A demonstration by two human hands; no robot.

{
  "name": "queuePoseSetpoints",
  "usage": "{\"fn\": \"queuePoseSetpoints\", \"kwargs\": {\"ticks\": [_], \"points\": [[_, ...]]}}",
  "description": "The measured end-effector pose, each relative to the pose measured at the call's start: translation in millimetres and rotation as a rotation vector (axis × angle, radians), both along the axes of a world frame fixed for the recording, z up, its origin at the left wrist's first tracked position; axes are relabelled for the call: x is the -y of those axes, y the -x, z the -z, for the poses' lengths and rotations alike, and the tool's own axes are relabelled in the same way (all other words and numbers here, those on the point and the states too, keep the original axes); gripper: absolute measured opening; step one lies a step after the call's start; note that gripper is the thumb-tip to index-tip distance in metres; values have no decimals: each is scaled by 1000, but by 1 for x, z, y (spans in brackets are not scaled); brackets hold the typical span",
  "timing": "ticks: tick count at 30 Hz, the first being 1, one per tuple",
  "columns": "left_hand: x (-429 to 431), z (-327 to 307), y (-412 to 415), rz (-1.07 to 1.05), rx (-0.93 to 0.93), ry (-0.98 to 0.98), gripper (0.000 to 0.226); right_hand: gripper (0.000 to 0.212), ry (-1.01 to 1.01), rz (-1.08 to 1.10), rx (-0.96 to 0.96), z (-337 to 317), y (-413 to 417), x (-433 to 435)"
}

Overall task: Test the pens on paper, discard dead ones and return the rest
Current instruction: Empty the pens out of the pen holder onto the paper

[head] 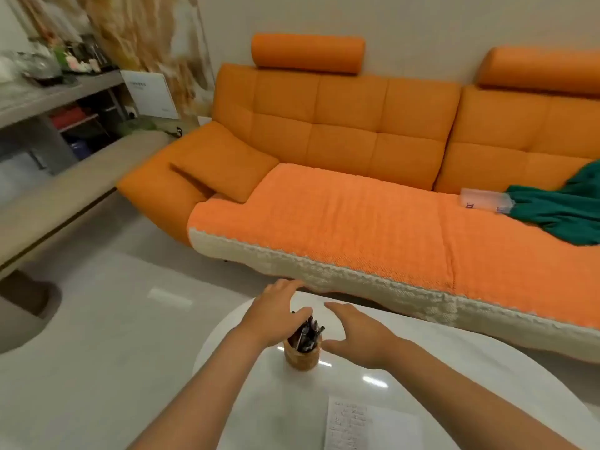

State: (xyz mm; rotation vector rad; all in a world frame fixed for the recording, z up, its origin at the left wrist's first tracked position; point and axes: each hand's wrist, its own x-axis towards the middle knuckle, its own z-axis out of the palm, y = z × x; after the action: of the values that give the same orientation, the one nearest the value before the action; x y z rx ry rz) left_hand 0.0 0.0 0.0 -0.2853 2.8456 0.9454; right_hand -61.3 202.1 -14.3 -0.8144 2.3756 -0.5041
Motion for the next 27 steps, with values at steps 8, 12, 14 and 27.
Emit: {"fn": "queuePoseSetpoints", "kwargs": {"ticks": [8,12,14,27], "points": [[-8,131,6,97,-55,71,88,126,134,184,114,158,3,10],[-9,169,7,113,-249,127,82,105,393,224,161,203,1,25],[-7,181,7,99,-328,104,76,79,480,267,172,214,-4,34],[-31,194,-27,110,-579,-41,56,72,786,277,-73,215,-48,10]]}}
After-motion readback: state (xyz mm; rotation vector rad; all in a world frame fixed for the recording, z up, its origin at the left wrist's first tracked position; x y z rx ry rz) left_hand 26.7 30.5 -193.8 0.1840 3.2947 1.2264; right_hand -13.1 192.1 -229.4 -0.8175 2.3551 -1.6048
